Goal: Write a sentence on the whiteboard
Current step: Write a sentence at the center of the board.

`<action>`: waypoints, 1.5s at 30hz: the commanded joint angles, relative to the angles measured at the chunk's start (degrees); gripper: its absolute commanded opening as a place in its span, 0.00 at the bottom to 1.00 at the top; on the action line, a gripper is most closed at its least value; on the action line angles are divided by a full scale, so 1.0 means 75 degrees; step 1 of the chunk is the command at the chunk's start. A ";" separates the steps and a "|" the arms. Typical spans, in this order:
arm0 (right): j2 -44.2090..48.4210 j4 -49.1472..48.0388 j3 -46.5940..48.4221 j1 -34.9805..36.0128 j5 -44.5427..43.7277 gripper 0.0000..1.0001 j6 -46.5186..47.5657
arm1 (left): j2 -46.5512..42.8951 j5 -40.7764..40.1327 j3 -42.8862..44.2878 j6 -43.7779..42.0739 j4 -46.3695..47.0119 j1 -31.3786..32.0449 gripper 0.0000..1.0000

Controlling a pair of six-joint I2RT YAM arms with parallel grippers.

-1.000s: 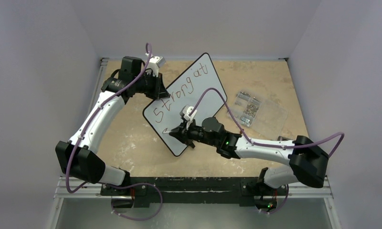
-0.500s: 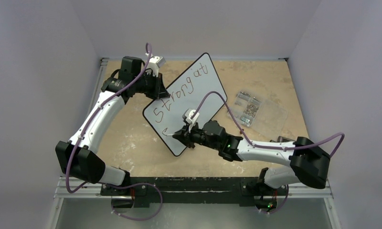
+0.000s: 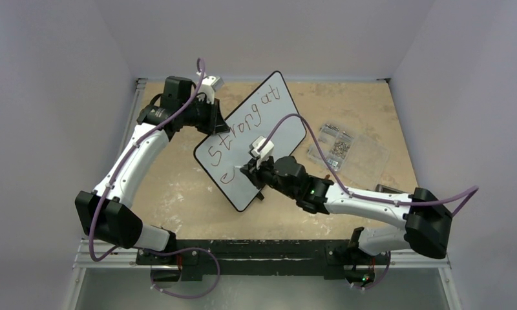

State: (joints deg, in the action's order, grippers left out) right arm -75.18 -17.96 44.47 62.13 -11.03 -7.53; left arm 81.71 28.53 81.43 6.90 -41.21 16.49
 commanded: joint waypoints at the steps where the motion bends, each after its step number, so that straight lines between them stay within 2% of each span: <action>1: 0.0822 0.0102 0.0519 -0.0057 -0.0125 0.00 0.0371 | -0.0019 -0.1408 0.0029 -0.0550 -0.0101 -0.0089 0.00; 7: 0.1421 -0.0358 0.0112 -0.0057 0.0251 0.00 0.0189 | -0.0035 -0.1391 0.0041 -0.0544 -0.0098 -0.0089 0.00; 21: 0.0265 -0.1079 -0.0102 -0.0057 0.0586 0.00 -0.0131 | -0.0019 -0.1381 0.0041 -0.0544 -0.0107 -0.0088 0.00; 45: -0.0370 -0.1276 -0.0560 -0.0057 0.0341 0.00 -0.0317 | -0.0096 -0.1370 0.0024 -0.0533 -0.0105 -0.0089 0.00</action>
State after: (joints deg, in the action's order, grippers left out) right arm -76.47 -27.66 41.78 61.82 -7.75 -9.15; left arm 81.69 28.29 81.43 7.22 -41.32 16.49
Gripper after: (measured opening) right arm 0.090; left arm 0.069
